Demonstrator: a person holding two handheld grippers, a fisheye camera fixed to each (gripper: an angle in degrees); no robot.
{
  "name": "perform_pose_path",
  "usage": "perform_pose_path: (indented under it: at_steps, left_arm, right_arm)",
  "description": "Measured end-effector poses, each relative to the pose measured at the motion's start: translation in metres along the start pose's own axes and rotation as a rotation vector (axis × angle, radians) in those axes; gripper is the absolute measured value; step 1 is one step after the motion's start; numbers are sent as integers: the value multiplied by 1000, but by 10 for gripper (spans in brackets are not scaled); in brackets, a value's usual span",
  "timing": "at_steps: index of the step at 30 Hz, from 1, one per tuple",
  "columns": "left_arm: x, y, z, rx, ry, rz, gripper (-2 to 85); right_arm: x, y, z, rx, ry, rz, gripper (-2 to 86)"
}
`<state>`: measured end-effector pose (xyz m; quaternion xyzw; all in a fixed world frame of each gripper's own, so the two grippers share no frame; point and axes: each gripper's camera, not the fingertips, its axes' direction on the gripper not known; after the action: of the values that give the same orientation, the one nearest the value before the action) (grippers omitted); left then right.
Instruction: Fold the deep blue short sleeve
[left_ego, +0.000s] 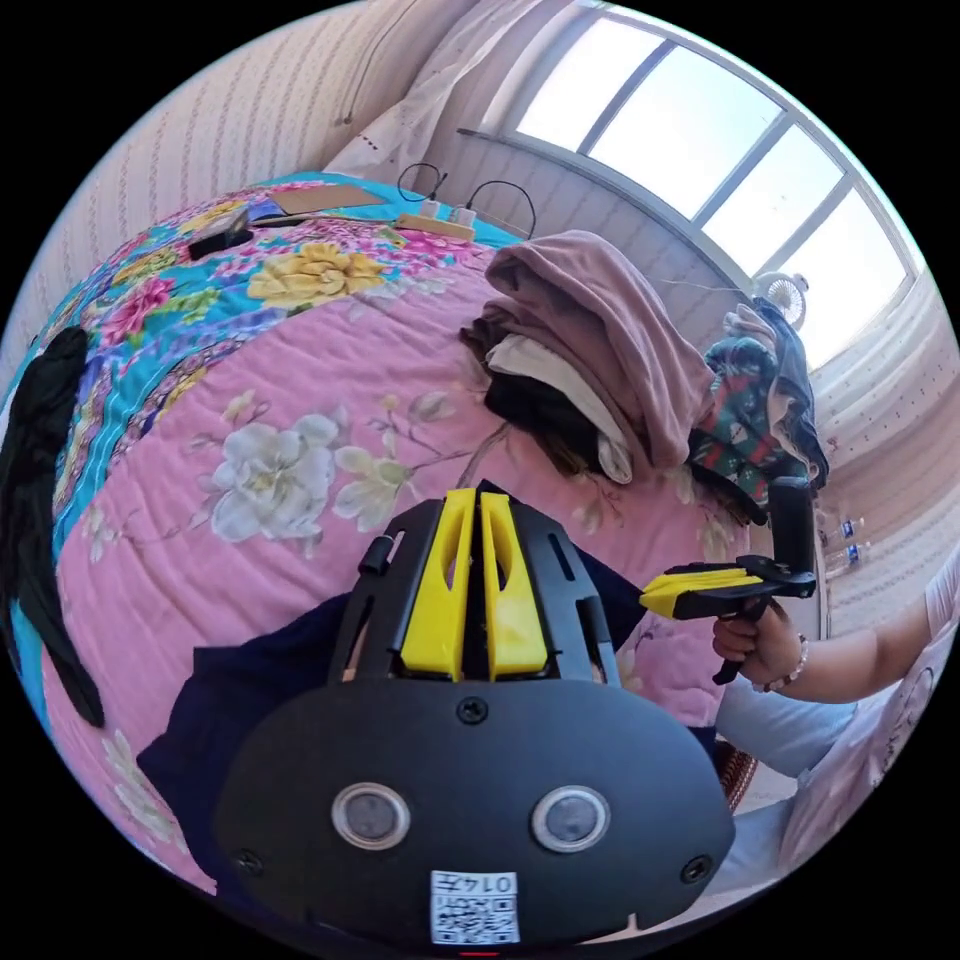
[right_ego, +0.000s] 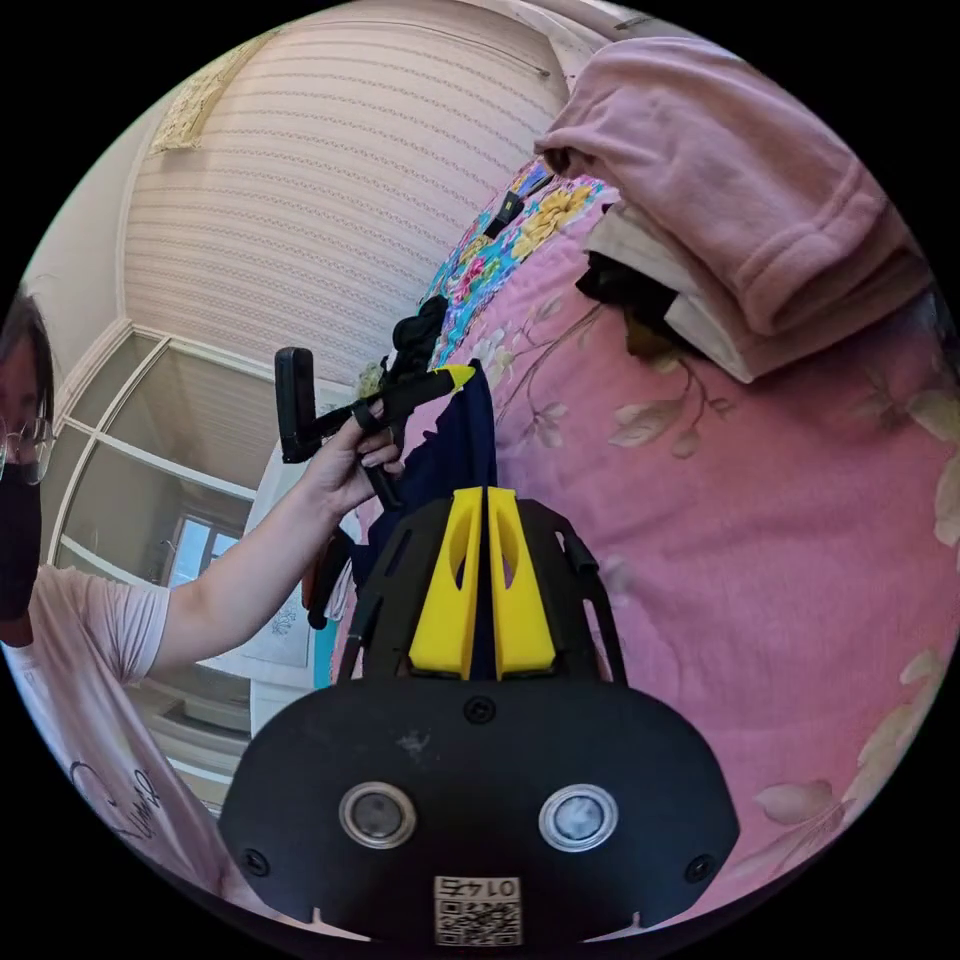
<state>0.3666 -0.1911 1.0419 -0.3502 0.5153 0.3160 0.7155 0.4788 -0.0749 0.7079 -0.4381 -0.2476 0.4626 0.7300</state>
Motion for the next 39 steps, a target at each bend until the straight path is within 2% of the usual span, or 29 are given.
perform_pose_path:
  at_steps: [4, 8, 11, 14, 17, 20, 23, 25, 26, 28, 33, 36, 39]
  left_arm:
    - [16, -17, 27, -113, -45, 109, -8]
    - [14, -10, 30, -138, -48, 108, -1]
    - [-1, 3, 8, -74, 21, 28, 25]
    - [-9, 28, -47, 35, -3, -27, 59]
    - [-17, 91, -133, 259, 87, -139, 62]
    - [-13, 192, -209, 407, -9, -276, 52]
    - [-10, 313, -259, 426, -224, -516, 43]
    - [-8, 405, -284, 341, -424, -765, 21]
    - [-7, 423, -289, 322, -445, -821, 15]
    - [-7, 490, -305, 335, -421, -1033, -3]
    - [-11, 550, -324, 460, -342, -1169, -4]
    - [-24, 556, -331, 559, -274, -1154, 19]
    - [-40, 551, -339, 616, -229, -1126, 50]
  right_arm:
    - [7, 1, 15, 7, 18, 68, 2]
    - [14, 2, 44, -33, 70, 141, 1]
    - [15, 2, 70, -68, 103, 176, 2]
    - [9, 2, 84, -57, 90, 181, 3]
    - [2, 5, 91, -55, 85, 176, 4]
    - [-14, 8, 94, -71, 145, 131, 5]
    - [-58, 6, 115, -136, 238, -38, 5]
    - [-113, 0, 165, -261, 204, -230, 5]
    - [-128, 0, 182, -304, 183, -279, 5]
    - [-194, 4, 264, -474, 78, -472, 8]
    - [-324, 39, 426, -689, -99, -733, 24]
    - [-393, 64, 503, -735, -79, -870, 53]
    - [-428, 78, 571, -702, 45, -920, 72]
